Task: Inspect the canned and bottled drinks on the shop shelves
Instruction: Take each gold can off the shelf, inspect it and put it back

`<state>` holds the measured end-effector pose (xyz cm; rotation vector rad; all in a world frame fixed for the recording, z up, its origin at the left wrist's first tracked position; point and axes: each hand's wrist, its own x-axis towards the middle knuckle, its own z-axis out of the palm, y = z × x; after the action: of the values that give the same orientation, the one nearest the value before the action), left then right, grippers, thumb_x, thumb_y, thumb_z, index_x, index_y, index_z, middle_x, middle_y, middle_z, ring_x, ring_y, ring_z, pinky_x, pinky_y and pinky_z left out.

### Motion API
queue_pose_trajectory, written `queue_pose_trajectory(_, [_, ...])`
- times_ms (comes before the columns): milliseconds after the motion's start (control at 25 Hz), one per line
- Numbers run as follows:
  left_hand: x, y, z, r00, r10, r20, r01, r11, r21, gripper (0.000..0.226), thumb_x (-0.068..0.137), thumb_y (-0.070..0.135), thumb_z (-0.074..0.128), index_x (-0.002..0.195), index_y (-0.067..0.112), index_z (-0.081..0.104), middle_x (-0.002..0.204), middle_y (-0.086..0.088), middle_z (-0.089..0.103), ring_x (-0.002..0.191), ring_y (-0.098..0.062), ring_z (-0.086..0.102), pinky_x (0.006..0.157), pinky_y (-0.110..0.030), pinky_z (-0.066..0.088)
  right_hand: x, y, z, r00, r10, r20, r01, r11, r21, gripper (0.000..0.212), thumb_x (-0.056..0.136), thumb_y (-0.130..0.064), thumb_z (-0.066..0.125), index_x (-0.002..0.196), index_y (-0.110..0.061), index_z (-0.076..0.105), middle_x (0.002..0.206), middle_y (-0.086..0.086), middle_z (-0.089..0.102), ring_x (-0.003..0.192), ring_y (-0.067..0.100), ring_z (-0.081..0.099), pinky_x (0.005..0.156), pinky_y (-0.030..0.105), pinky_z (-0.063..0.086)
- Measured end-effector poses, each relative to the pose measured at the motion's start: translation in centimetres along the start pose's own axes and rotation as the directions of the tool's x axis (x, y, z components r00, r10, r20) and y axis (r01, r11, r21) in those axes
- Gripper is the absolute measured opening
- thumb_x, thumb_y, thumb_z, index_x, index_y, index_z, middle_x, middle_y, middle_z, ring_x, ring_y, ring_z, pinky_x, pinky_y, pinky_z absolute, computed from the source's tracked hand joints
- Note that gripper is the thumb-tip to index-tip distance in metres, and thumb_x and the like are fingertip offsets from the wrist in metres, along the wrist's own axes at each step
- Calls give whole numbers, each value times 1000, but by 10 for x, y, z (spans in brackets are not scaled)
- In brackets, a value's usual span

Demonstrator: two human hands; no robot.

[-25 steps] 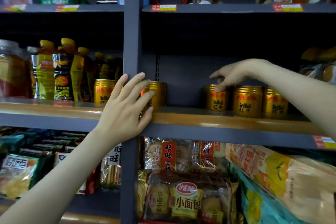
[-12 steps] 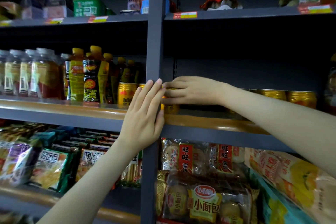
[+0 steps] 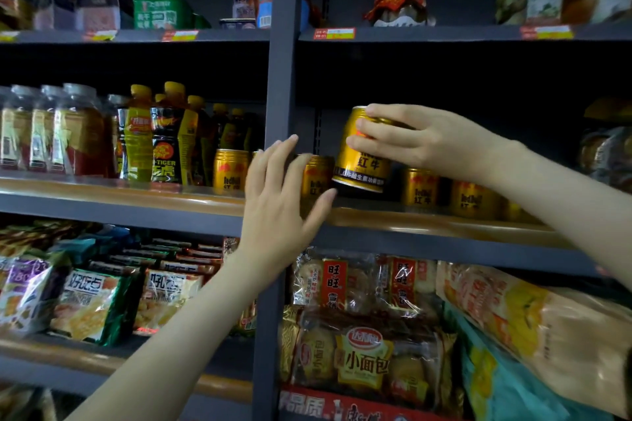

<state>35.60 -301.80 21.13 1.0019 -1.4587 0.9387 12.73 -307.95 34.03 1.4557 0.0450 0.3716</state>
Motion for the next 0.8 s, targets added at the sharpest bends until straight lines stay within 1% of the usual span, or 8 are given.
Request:
queue_pose_trajectory(120, [15, 53, -33, 871, -256, 420, 457, 738, -496, 58, 83, 46, 69, 130, 22, 46, 118, 11, 59, 102, 6, 56, 83, -11, 46, 4, -12, -39, 995, 2, -103, 2, 999, 34, 46, 99, -1, 49, 143, -2, 35, 137, 15, 39, 127, 33, 42, 109, 45, 37])
queue_pose_trajectory(240, [-3, 61, -56, 733, -196, 651, 621, 585, -522, 58, 67, 54, 77, 116, 33, 52, 100, 9, 68, 89, 0, 66, 78, -23, 56, 1, -55, -71, 978, 180, -109, -141, 945, 296, 52, 96, -1, 54, 144, -4, 33, 144, 13, 35, 136, 30, 36, 111, 41, 37])
queue_pose_trajectory(280, [-17, 61, -62, 713, -202, 671, 651, 547, -527, 61, 61, 57, 75, 114, 37, 53, 103, 9, 69, 92, -3, 67, 81, -29, 57, -2, -77, -83, 938, 347, -7, -294, 805, 515, 58, 95, 0, 54, 147, -8, 29, 148, 9, 31, 141, 25, 30, 114, 39, 33])
queue_pose_trajectory(360, [-59, 60, -67, 677, -233, 698, 700, 496, -514, 65, 57, 57, 76, 115, 41, 51, 107, 15, 68, 98, -3, 67, 85, -33, 57, -8, -128, -110, 723, 559, 405, -542, 96, 835, 72, 92, -5, 59, 150, -24, 22, 151, -11, 31, 143, 8, 26, 114, 29, 31])
queue_pose_trajectory(440, [-106, 63, -70, 644, -253, 722, 734, 470, -490, 66, 60, 47, 81, 118, 38, 50, 111, 17, 66, 104, -3, 64, 90, -33, 55, -7, -180, -133, 566, 351, 745, -451, -625, 637, 80, 85, -19, 70, 145, -43, 24, 141, -34, 37, 134, -8, 34, 106, 16, 37])
queue_pose_trajectory(480, [-128, 63, -70, 627, -261, 734, 744, 480, -465, 69, 62, 41, 83, 121, 36, 49, 113, 17, 65, 108, -2, 62, 93, -32, 53, -4, -205, -139, 548, 250, 798, -401, -759, 513, 80, 78, -26, 75, 139, -49, 29, 135, -37, 44, 129, -10, 40, 101, 13, 39])
queue_pose_trajectory(680, [-217, 63, -78, 541, -311, 781, 711, 666, -227, 82, 75, 29, 80, 141, 29, 33, 137, 10, 48, 128, -4, 43, 105, -16, 34, 15, -314, -158, 352, 233, 907, -459, -801, 384, 75, 67, -18, 85, 120, -47, 41, 114, -35, 55, 112, -17, 49, 93, 7, 39])
queue_pose_trajectory(800, [-245, 60, -93, 534, -357, 766, 698, 698, -160, 78, 71, 40, 78, 138, 25, 41, 133, 10, 50, 124, -1, 45, 102, -11, 35, 17, -340, -164, 374, 192, 907, -406, -845, 347, 81, 67, -14, 84, 126, -47, 39, 122, -32, 52, 118, -14, 47, 91, 6, 40])
